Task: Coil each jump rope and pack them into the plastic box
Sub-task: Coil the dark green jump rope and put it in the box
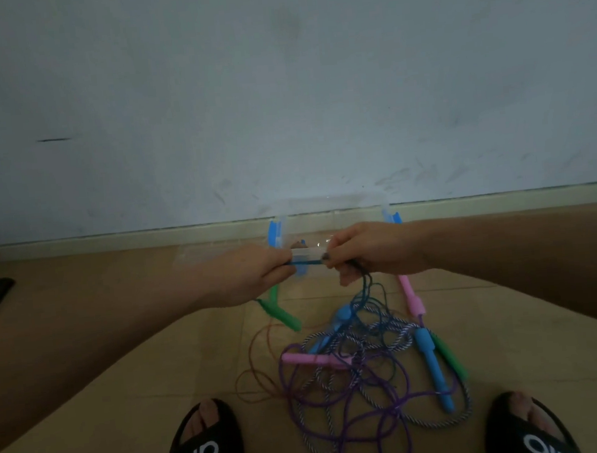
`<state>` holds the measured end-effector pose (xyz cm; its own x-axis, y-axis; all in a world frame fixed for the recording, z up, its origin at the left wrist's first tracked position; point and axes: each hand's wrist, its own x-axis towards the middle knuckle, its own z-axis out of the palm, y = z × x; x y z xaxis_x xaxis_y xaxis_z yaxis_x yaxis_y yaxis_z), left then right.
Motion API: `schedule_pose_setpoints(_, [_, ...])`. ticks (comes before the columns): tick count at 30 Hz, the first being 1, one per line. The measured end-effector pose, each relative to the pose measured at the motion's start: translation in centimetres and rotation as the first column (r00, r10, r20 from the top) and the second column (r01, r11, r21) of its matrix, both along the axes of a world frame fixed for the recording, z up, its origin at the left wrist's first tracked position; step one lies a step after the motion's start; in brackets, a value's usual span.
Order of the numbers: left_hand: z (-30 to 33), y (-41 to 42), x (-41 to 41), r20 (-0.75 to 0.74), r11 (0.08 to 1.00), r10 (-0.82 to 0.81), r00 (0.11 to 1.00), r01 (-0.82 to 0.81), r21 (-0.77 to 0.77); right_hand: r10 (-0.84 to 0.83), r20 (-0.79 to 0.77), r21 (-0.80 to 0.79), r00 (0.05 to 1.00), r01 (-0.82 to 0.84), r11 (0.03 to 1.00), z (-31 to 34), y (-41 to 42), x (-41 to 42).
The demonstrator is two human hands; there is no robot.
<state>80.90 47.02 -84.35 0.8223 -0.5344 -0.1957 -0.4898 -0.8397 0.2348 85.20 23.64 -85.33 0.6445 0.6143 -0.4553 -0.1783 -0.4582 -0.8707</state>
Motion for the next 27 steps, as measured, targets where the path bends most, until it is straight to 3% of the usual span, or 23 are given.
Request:
schedule_pose_setpoints(6, [0.0, -0.2, -0.2, -0.030, 0.998, -0.036, 0.999, 0.038, 0.057, 0.099, -0.073, -0.223, 0.992, -0.113, 0.968, -0.4, -4.4, 1.5])
schedule_pose_setpoints(11, [-0.4, 0.5, 0.0, -0.041, 0.999, -0.017, 0.999, 0.019, 0.045, 0.218, 0.087, -0.577, 0.972, -0.130, 0.807, -1.1, -6.8, 1.6])
schedule_pose_setpoints(13, [-0.9, -0.1, 0.0, -0.051, 0.999, -0.016, 0.999, 0.019, 0.048, 0.210, 0.196, -0.542, 0.958, -0.073, 0.837, -1.5, -5.6, 0.9])
schedule_pose_setpoints(15, [-1.5, -0.7, 0.2, -0.047, 0.999, -0.022, 0.999, 0.023, 0.023, 0.103, 0.241, -0.384, 0.965, -0.003, 0.923, -1.5, -2.6, 0.4])
schedule_pose_setpoints(21, [-0.8, -1.4, 0.2, -0.034, 0.990, -0.069, 0.997, 0.064, -0.126, -0.046, 0.031, -0.035, 0.998, 0.047, 0.998, -0.3, 3.1, -2.2])
schedule_pose_setpoints(27, [-1.3, 0.2, 0.1, 0.013, 0.999, -0.052, 0.999, 0.052, 0.012, -0.037, 0.185, -0.133, 0.982, 0.062, 0.989, -0.5, 1.0, -2.6])
